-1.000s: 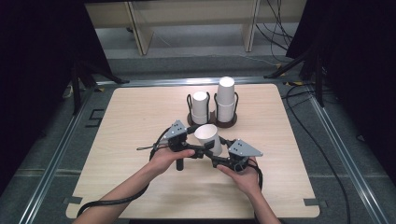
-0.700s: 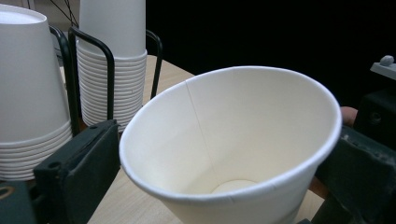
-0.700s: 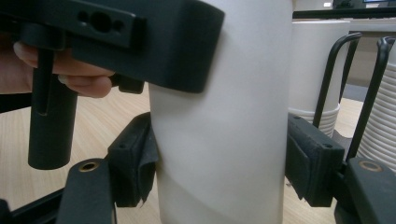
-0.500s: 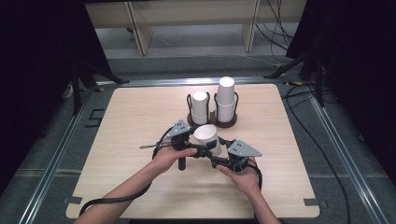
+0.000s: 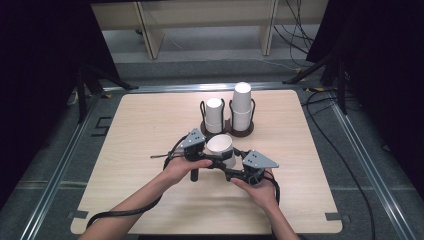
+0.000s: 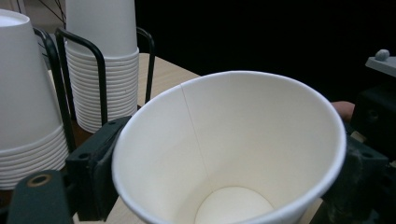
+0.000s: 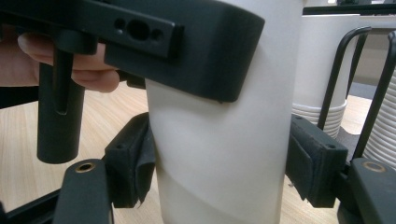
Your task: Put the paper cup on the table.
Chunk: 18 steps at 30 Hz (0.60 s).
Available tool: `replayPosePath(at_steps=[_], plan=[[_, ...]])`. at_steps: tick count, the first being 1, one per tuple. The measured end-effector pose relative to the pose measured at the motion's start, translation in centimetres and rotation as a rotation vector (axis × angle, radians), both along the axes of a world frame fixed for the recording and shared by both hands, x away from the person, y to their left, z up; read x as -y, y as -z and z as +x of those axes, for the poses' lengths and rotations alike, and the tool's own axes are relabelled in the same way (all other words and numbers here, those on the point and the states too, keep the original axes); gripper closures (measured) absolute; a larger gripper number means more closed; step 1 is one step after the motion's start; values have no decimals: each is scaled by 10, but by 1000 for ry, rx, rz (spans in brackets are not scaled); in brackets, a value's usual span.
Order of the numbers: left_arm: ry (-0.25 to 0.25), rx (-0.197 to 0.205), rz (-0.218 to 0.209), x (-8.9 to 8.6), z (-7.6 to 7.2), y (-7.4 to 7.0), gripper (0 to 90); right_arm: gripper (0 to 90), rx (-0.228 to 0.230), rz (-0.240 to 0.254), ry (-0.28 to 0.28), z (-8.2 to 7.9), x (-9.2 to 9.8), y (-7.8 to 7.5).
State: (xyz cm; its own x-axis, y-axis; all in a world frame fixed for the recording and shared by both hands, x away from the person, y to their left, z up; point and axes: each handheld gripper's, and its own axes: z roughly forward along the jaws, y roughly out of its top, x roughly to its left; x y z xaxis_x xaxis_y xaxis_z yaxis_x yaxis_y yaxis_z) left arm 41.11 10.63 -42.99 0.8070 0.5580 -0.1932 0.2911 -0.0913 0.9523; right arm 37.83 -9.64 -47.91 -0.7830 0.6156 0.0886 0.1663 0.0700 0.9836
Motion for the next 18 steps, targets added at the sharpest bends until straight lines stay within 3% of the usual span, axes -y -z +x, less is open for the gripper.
replayPosePath(at_steps=[1,3,4,6,7,9,11,15,18], plan=[[7,15,-14,1,0,1,150,310,0,-4,0,0,0,0],[8,36,26,1,-2,-1,159,304,14,-13,3,1,0,-1],[8,49,38,1,-2,-1,163,302,-3,-7,4,0,-1,0],[10,72,54,3,-4,-2,171,298,15,-17,3,1,0,0],[14,90,42,4,-4,-1,174,297,15,-18,6,1,0,0],[12,94,62,4,-5,-2,181,293,7,-18,6,0,0,-1],[12,103,68,4,-5,-3,187,291,6,-54,21,-1,2,-3],[13,121,83,5,-7,-4,195,286,41,-46,32,1,1,-2],[16,123,81,4,-6,-5,201,280,36,-42,23,1,2,-3]])
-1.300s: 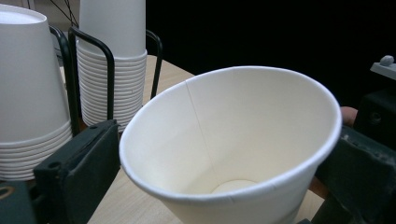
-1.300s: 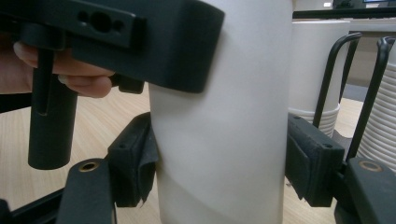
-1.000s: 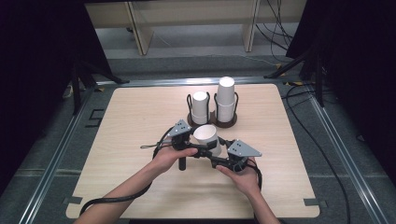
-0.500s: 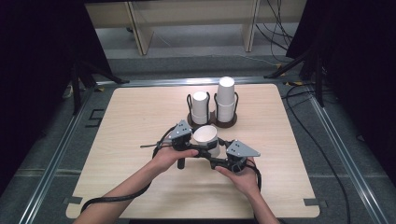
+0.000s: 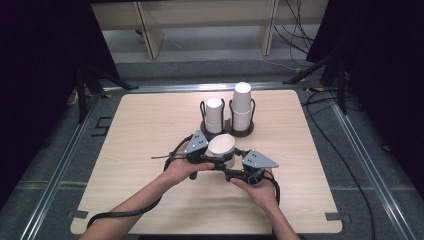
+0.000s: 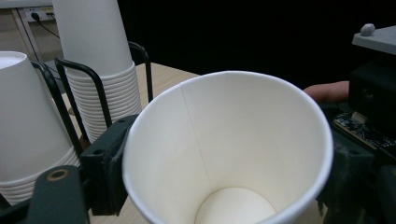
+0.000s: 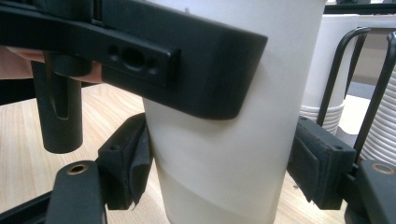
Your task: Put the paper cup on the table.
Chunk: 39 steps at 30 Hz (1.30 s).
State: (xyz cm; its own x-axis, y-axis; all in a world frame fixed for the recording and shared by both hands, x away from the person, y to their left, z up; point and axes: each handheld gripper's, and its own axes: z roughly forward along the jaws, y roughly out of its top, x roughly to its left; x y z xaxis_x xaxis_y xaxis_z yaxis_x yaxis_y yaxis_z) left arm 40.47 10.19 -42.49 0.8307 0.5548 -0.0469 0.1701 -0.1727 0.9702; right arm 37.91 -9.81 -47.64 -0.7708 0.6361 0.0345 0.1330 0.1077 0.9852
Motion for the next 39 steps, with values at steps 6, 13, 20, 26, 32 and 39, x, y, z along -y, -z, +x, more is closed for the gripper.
replayPosePath(at_steps=[6,13,20,26,32,39], plan=[[-2,14,5,-1,0,-1,211,266,-9,5,-5,0,-1,0],[-5,22,12,-2,-1,-1,215,251,-37,3,1,-2,-1,1],[-2,40,23,-3,-2,-2,219,240,-22,2,3,-2,-1,0],[-13,62,30,-7,-2,-4,224,213,-4,-16,13,-1,0,-1],[-27,81,42,-11,-2,-5,225,194,-13,-10,12,-3,-1,-1],[-54,91,42,-21,-1,-7,226,180,-14,-4,0,-4,0,-2]])
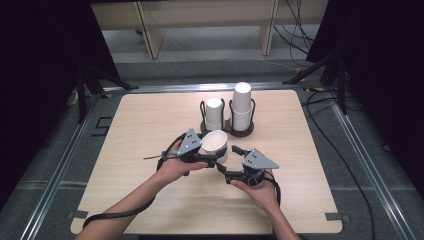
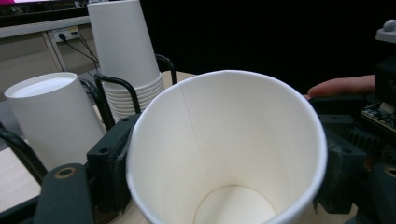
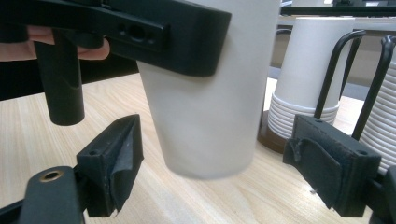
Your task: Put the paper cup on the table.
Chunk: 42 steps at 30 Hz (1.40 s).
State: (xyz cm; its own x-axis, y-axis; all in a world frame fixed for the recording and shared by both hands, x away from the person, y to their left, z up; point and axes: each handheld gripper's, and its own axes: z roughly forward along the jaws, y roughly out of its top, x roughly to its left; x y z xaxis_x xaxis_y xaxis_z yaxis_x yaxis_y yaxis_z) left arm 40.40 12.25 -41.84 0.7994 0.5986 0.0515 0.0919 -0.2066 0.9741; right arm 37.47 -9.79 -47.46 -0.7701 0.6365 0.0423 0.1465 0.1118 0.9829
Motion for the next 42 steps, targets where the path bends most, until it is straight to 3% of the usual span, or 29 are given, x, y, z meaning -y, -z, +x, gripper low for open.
replayPosePath(at_steps=[5,6,8,11,12,19,20,21,22,25,29,30,39,40,42], plan=[[-19,9,-1,-9,-1,-1,227,177,27,-12,15,0,2,-1],[-23,11,-3,-10,-1,-1,227,175,-1,14,-4,-1,1,0],[-30,11,0,-14,-2,-2,227,173,6,-17,13,-1,2,-1],[-46,22,-3,-20,-2,-2,227,174,5,-13,8,-1,2,-1],[-49,24,-12,-22,-2,-2,227,174,25,-18,7,0,2,-1],[-76,30,1,-35,-3,-1,227,176,-3,13,-3,0,2,0],[-81,29,0,-36,-4,-1,228,176,21,-11,12,1,4,-1],[-82,41,-13,-38,-3,1,228,176,-8,-10,8,-1,4,-1],[-88,31,2,-41,-4,1,228,177,-32,-2,7,-2,4,-1],[-100,32,6,-45,-5,3,228,179,-12,8,10,0,5,0],[-117,36,2,-52,-7,4,228,181,-32,15,13,0,4,1],[-117,40,0,-53,-7,5,228,181,-13,2,17,0,5,1],[-142,33,6,-63,-11,7,228,185,-20,20,11,1,5,2],[-142,44,-9,-64,-10,8,228,186,-20,20,12,1,5,2],[-153,43,11,-66,-12,8,228,186,-26,17,16,1,6,2]])
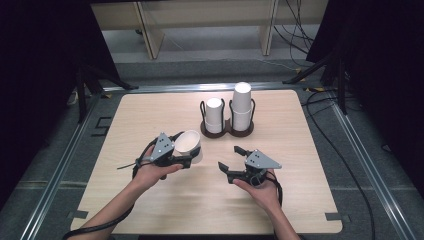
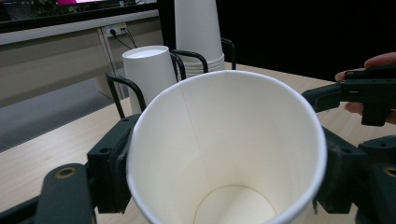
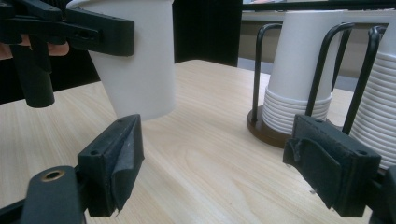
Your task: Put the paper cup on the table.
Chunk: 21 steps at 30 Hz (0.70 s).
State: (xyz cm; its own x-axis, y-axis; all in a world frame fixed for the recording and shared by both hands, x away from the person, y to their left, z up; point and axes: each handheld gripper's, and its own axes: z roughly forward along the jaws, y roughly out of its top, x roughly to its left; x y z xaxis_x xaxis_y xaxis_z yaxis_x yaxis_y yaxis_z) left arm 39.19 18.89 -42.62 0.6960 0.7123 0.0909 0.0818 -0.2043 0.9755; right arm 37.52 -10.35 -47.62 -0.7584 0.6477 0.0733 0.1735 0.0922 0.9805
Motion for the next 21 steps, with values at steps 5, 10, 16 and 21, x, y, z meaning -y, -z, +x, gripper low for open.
replayPosePath(at_steps=[5,10,16,21], plan=[[-16,10,-6,-6,-3,2,229,188,-12,-16,10,-1,1,0],[-39,-3,-2,-14,-6,5,229,189,-12,-12,8,0,1,0],[-63,5,-16,-24,-7,10,229,190,-7,-1,10,0,1,1],[-89,9,-6,-32,-10,13,230,192,-11,14,8,1,0,2]])
